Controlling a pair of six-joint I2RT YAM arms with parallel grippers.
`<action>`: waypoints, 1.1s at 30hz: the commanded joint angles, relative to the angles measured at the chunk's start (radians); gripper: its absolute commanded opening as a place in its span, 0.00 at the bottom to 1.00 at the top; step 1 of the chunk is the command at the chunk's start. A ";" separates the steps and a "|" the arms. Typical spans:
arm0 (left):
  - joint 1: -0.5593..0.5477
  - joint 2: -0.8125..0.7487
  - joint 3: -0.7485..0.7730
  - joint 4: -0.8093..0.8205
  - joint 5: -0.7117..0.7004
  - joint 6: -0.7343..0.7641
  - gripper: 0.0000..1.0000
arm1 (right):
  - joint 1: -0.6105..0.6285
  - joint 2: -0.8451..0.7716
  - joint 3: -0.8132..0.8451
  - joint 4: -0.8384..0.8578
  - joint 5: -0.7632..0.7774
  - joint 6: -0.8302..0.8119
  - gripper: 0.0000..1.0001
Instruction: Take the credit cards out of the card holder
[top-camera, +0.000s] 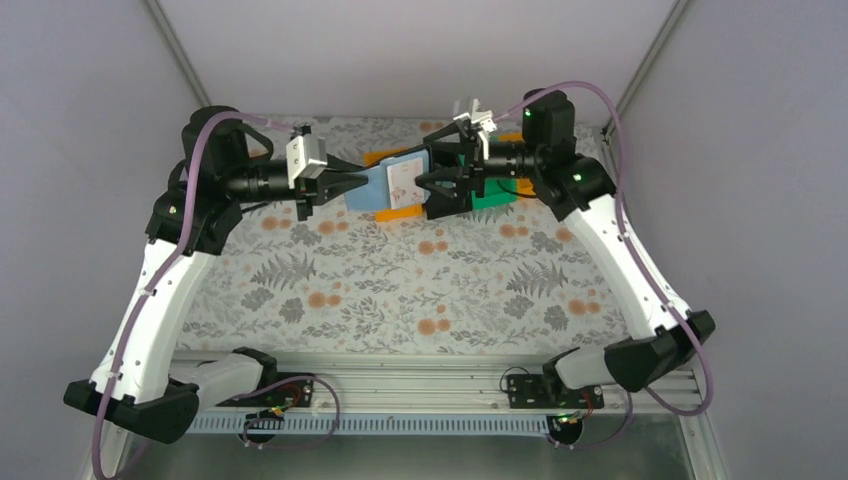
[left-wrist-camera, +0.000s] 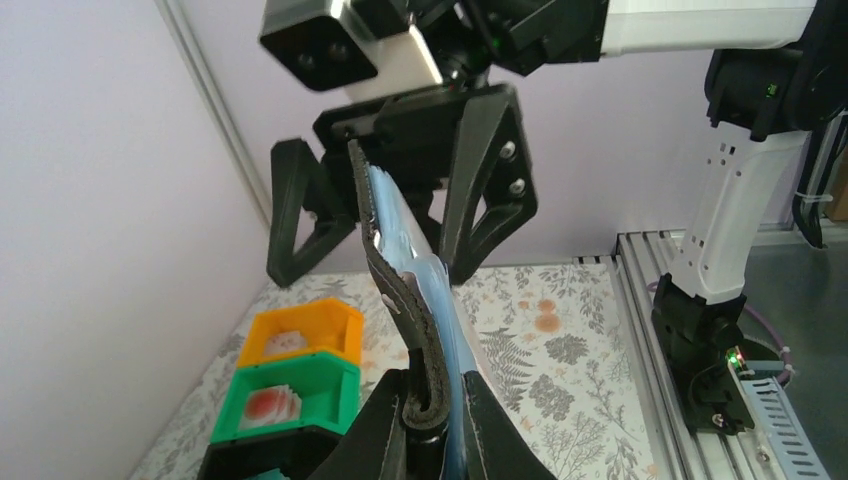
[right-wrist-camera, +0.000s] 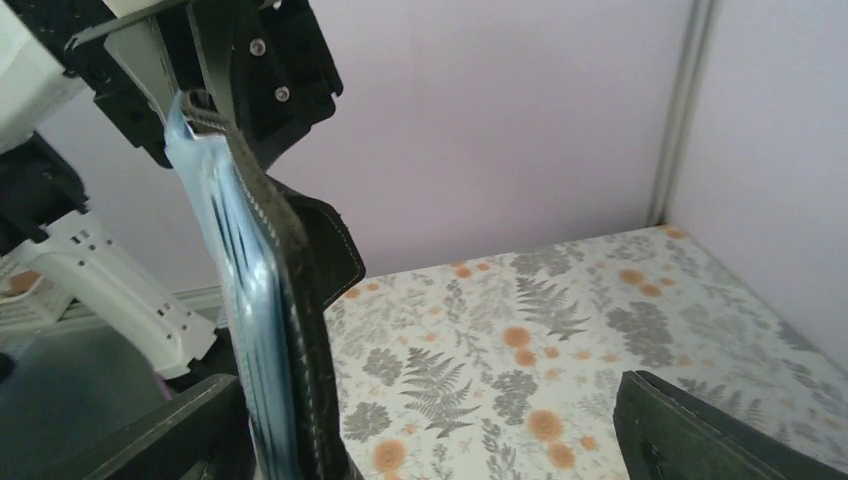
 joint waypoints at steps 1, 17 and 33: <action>-0.001 -0.012 -0.017 0.084 0.030 -0.042 0.02 | 0.003 0.061 0.030 -0.036 -0.165 0.010 0.86; 0.003 -0.006 -0.104 0.147 -0.297 -0.211 0.36 | 0.005 0.032 -0.060 0.051 -0.243 0.055 0.04; 0.057 -0.003 -0.081 0.151 -0.290 -0.211 0.67 | -0.006 0.110 -0.087 0.082 0.507 0.473 0.04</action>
